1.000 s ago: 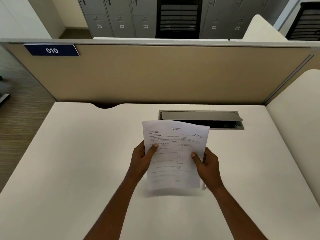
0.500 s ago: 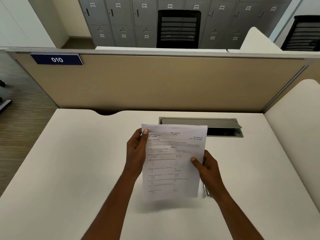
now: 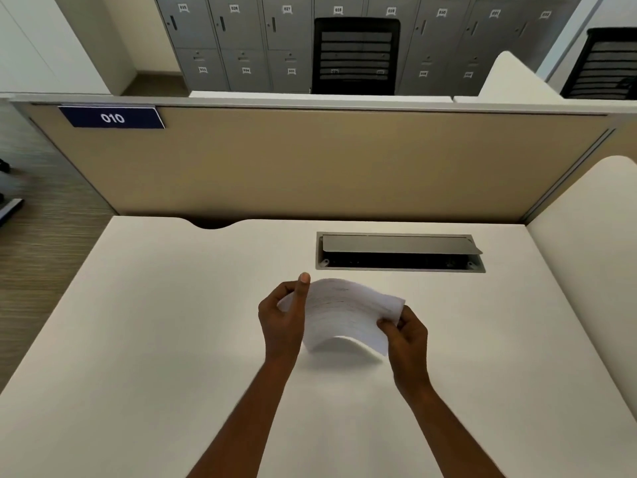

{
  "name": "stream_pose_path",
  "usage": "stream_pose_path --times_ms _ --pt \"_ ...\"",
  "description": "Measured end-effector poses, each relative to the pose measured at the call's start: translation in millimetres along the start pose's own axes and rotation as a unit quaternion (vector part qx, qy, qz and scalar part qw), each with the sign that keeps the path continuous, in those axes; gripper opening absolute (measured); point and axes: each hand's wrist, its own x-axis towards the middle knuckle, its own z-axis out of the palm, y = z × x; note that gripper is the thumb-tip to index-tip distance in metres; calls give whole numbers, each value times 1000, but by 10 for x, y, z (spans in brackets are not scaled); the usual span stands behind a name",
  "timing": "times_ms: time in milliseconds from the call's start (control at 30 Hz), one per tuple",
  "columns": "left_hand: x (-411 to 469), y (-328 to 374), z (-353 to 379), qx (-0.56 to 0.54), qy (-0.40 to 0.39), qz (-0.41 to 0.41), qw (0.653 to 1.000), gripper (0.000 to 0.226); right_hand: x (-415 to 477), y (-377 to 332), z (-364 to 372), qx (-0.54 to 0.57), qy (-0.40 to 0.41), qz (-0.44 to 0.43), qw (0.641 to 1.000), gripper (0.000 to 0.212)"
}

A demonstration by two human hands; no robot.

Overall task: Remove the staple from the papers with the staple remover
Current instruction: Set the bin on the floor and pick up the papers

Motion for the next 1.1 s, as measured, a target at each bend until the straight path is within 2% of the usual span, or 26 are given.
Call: stream_pose_path --times_ms 167,267,367,500,633,700,833,967,1100 --pt "-59 -40 30 20 -11 2 1000 26 -1 -33 33 -21 -12 -13 1000 8" --pt "-30 -60 29 30 -36 4 999 27 34 1 4 -37 -24 -21 999 6" --pt "-19 -47 38 29 -40 -6 999 22 61 46 -25 -42 -28 -18 999 15" --pt "-17 15 80 42 -47 15 998 33 63 47 -19 -12 1 13 1000 19" --pt "-3 -56 67 49 -38 -9 998 36 36 126 4 -13 18 43 999 27" --pt "13 -70 28 50 -68 1 996 40 56 140 -5 -17 23 50 998 30" --pt "76 -201 -146 107 -181 30 977 43 95 140 -24 -21 11 47 999 38" --pt "108 -308 -214 105 -156 -10 982 21 120 125 -45 -13 3 47 999 30" --pt "128 -308 -219 56 -140 -69 986 23 148 48 -28 9 -4 41 999 23"
